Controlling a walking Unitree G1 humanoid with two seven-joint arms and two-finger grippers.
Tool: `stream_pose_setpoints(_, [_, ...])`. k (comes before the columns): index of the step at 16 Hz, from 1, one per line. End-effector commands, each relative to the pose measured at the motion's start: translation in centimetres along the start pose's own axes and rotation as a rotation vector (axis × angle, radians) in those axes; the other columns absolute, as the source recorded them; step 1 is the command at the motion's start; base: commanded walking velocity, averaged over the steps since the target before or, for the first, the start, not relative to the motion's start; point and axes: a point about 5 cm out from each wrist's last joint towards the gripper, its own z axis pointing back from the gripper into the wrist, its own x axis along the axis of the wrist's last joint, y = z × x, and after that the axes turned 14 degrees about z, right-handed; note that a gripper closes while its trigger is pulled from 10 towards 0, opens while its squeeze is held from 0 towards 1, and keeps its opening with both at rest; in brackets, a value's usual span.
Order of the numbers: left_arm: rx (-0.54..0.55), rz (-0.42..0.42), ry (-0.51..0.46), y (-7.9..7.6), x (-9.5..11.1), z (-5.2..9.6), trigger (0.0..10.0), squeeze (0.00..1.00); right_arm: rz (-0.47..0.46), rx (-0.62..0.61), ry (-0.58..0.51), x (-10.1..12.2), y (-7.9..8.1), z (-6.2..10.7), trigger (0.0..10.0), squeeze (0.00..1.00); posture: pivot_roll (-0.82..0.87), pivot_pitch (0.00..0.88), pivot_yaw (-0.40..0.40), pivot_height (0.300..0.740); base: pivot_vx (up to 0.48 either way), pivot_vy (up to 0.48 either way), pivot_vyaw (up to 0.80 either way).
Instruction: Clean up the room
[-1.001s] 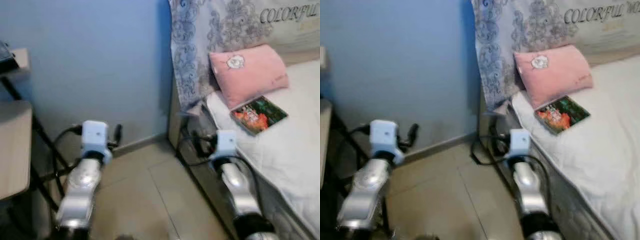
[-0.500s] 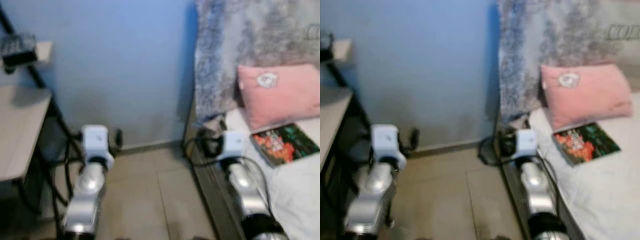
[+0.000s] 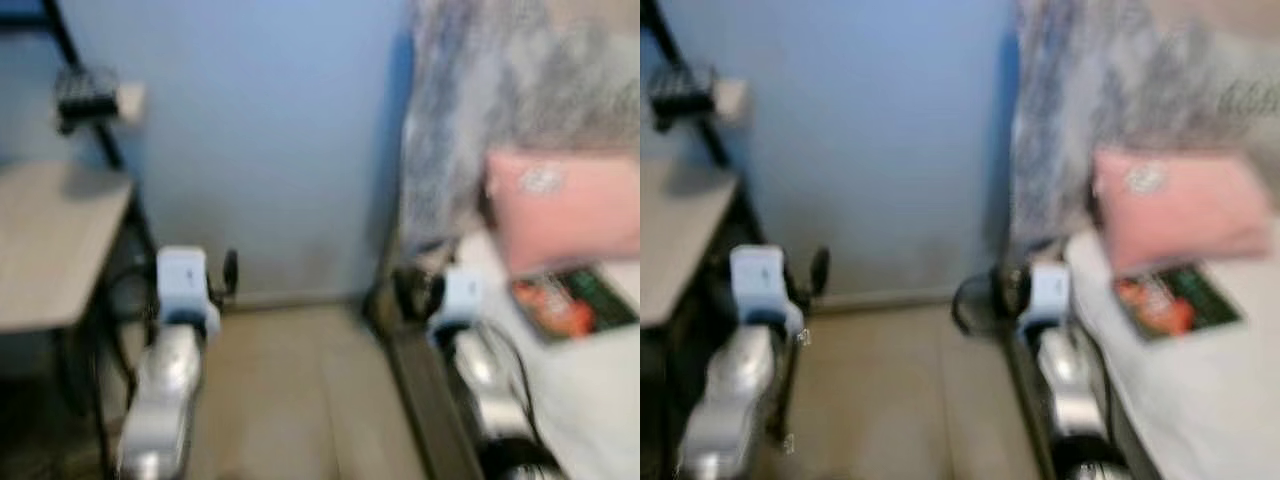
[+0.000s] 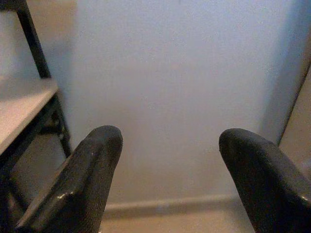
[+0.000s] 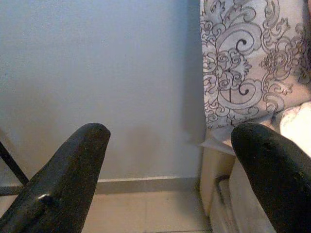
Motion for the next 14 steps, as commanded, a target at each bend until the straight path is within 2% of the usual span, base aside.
stream_pose_setpoints(1, [-0.010, -0.009, -0.020, -0.2, 0.7, -0.4, 10.0, 0.00, -0.011, 0.020, -0.045, 1.0, 0.3, -0.4, 10.0, 0.00, -0.01, 0.000, -0.016, 0.740, 0.480, 0.000, 0.00])
stream_pose_setpoints(10, [-0.040, -0.016, -0.017, -0.4, 0.9, -0.8, 10.0, 0.00, -0.013, 0.037, -0.038, 0.9, 0.5, -0.7, 10.0, 0.00, 0.01, 0.000, -0.023, 0.740, 0.480, 0.000, 0.00])
stream_pose_setpoints(14, [-0.039, 0.002, 0.005, 0.1, 0.1, -0.3, 10.0, 0.00, 0.010, 0.056, -0.028, 0.1, 0.2, 0.6, 10.0, 0.00, 0.00, 0.000, -0.036, 0.740, 0.480, 0.000, 0.00])
